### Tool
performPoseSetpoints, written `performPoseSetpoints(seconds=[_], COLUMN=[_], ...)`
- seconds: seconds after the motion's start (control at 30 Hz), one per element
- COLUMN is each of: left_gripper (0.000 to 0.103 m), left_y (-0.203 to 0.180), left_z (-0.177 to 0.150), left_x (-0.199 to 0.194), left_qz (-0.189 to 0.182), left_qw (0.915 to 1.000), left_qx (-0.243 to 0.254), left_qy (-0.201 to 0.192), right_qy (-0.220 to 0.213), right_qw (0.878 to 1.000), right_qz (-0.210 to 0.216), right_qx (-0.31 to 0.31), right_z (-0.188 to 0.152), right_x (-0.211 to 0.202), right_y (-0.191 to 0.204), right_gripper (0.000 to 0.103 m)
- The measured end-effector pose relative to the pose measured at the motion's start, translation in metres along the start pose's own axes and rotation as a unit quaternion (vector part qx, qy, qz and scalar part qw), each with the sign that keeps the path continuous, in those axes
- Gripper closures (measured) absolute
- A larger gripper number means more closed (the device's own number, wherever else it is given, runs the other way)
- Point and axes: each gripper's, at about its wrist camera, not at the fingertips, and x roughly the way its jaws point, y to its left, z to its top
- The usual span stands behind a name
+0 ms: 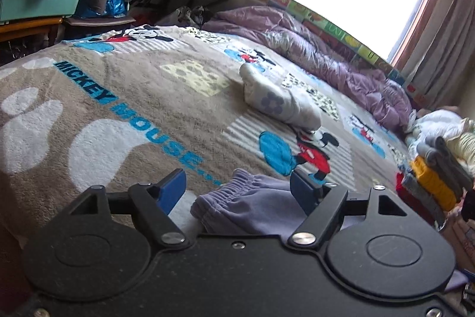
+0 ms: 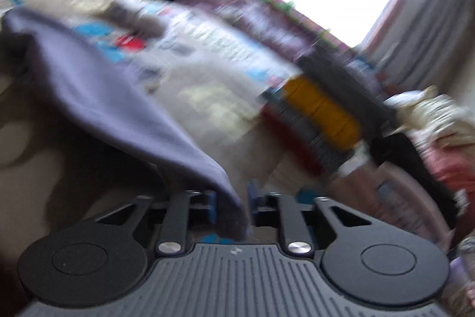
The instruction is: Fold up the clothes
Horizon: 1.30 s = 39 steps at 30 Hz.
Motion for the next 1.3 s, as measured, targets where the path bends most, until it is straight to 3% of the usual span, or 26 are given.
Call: performPoseSetpoints(seconds=[0.07, 0.23, 0.47, 0.63, 0.8, 0.93, 1.03, 1.17, 1.3], left_gripper=[0.026, 0.026, 0.026, 0.024, 0.022, 0.021, 0.019, 0.018, 0.018], left_y=[0.002, 0.004, -0.002, -0.002, -0.011, -0.016, -0.019, -0.013, -0.009], left_z=[0.001, -0.001, 0.006, 0.016, 0.021, 0.016, 0.01, 0.005, 0.002], left_x=[0.002, 0.008, 0.011, 0.02, 0.049, 0.068, 0.073, 0.076, 0.082], left_qz=[0.002, -0.001, -0.016, -0.022, -0.029, -0.037, -0.031, -0.028, -0.035], left_qw=[1.0, 0.9997, 0.9993, 0.9986, 0.9942, 0.9879, 0.9846, 0.9834, 0.982], left_qx=[-0.004, -0.015, -0.004, 0.008, 0.042, 0.054, 0.068, 0.063, 0.057], left_qy=[0.006, 0.022, 0.033, 0.048, 0.094, 0.141, 0.158, 0.168, 0.177], right_qy=[0.008, 0.002, -0.034, -0.001, -0.003, -0.018, 0.006, 0.064, 0.093], right_qw=[1.0, 0.998, 0.982, 0.993, 0.986, 0.964, 0.946, 0.924, 0.884], right_qz=[0.017, 0.063, 0.164, 0.108, 0.113, 0.182, 0.224, 0.234, 0.247], right_qx=[-0.021, 0.014, 0.085, 0.038, 0.12, 0.193, 0.236, 0.297, 0.387], right_z=[-0.005, 0.005, 0.034, 0.034, 0.031, 0.057, 0.08, 0.104, 0.111], right_x=[-0.009, -0.023, -0.039, -0.045, -0.025, 0.021, 0.072, 0.147, 0.206], right_y=[0.002, -0.005, -0.017, -0.034, -0.063, -0.05, -0.029, -0.01, -0.004], right_gripper=[0.049, 0.045, 0.043, 0.039, 0.038, 0.034, 0.033, 0.033, 0.033])
